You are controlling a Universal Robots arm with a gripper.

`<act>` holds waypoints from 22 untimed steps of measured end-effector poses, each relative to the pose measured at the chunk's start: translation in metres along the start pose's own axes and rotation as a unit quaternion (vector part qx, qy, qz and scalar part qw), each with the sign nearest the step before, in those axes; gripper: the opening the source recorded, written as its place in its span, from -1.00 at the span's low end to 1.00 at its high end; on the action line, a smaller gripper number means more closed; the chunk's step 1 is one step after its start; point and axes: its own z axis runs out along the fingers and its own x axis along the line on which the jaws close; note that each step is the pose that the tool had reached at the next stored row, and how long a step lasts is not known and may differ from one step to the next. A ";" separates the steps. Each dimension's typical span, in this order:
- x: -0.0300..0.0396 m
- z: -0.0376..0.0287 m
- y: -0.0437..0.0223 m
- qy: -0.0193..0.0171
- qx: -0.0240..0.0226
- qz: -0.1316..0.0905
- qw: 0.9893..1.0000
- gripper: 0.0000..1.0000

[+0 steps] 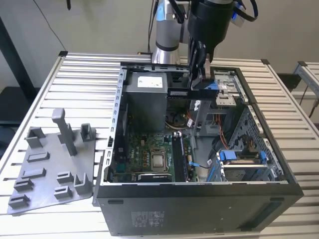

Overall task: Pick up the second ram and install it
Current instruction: 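Pick up the second ram and move it above second insertion slot, then insert the second ram into the second slot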

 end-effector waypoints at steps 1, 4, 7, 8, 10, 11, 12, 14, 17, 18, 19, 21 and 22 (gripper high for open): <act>-0.0019 0.0001 0.0000 0.000 0.000 0.000 1.000 -0.71; -0.0079 0.0005 0.0001 0.000 0.000 0.001 1.000 -0.71; -0.0140 0.0008 0.0001 0.000 0.000 0.003 1.000 -0.71; -0.0157 0.0009 0.0001 0.000 0.000 0.003 1.000 -0.71; -0.0168 0.0009 0.0001 0.000 0.000 0.003 1.000 -0.71; -0.0168 0.0009 0.0001 0.000 0.000 0.003 1.000 -0.71; -0.0168 0.0009 0.0001 0.000 0.000 0.003 1.000 -0.71; -0.0163 0.0009 0.0001 0.000 0.000 0.003 1.000 -0.71; -0.0162 0.0009 0.0002 0.000 0.000 0.003 1.000 -0.71; -0.0161 0.0009 0.0002 0.000 0.000 0.003 1.000 -0.71; -0.0161 0.0009 0.0002 0.000 0.000 0.003 1.000 -0.71; -0.0160 0.0009 0.0001 0.000 0.000 0.003 1.000 -0.71; -0.0160 0.0009 0.0001 0.000 0.000 0.003 1.000 -0.71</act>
